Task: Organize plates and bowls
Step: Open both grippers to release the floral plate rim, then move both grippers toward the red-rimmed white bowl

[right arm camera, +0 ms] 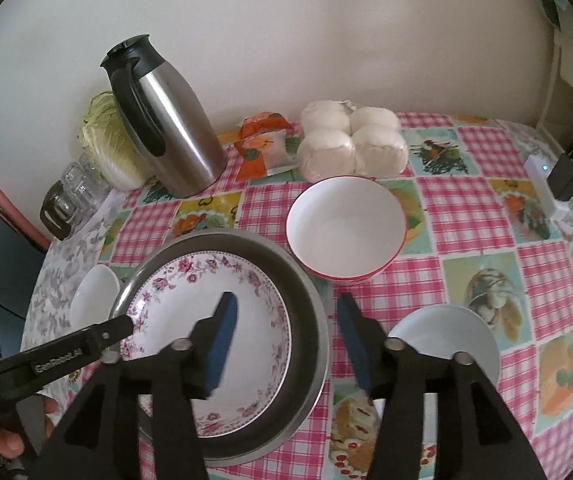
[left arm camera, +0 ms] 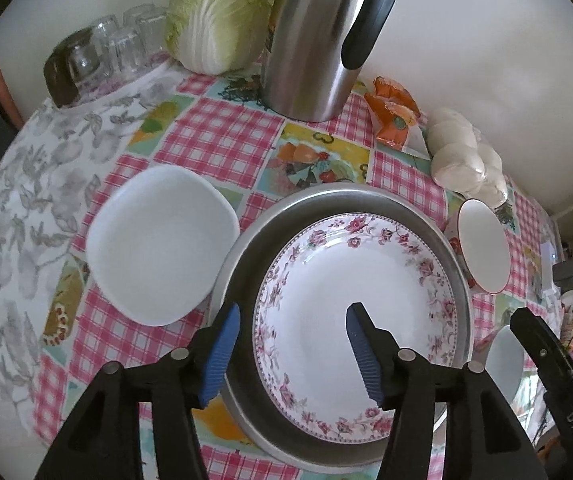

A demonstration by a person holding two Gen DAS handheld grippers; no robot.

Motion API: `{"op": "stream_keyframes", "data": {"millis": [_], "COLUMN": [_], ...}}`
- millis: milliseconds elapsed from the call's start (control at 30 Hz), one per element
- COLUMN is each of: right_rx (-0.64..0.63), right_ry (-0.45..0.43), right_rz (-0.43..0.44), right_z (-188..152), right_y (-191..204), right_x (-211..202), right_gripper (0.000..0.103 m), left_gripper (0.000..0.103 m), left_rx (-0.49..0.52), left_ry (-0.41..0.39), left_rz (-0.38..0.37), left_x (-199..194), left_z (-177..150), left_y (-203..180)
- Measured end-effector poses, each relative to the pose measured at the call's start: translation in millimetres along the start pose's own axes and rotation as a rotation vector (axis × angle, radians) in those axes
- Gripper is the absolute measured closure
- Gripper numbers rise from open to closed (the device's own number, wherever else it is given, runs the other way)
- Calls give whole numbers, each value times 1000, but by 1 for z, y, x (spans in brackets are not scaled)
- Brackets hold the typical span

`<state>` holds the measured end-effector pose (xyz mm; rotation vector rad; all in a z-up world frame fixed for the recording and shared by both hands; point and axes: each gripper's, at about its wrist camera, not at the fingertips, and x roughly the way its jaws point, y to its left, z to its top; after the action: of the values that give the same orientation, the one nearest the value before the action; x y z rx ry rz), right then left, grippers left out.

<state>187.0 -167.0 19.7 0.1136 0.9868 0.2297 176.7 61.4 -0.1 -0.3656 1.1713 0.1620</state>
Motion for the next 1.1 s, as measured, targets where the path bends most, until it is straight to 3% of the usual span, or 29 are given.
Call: {"op": "stream_keyframes", "data": {"millis": [233,400,533,800,900,1100], "right_rx": [-40,-103,-128,-138,-131,-89], "right_ry": [20,45,48,44,31,-5], "right_rz": [-3,9,14,29,38,55], "right_z": [-4,-10,-15,-16,-13,-5], "right_y": [11,25,31,35,33,16], "right_x": [6,10,10,3,-2,-10], "right_gripper": [20,18,7,5,5,5], "left_gripper": [26,21,13,11,0,0], "left_rx": [19,15,-13,-70,-87,-91], "left_ry": [-36,-47,-69,-92,-115,-152], "left_rz": [68,97,100,90,93,91], "left_x": [-11,-13,-17,-24,-27,-30], "left_z": [-8,-14,-18,-23,-22,-17], "left_y": [-1,1,6,15,16,13]}}
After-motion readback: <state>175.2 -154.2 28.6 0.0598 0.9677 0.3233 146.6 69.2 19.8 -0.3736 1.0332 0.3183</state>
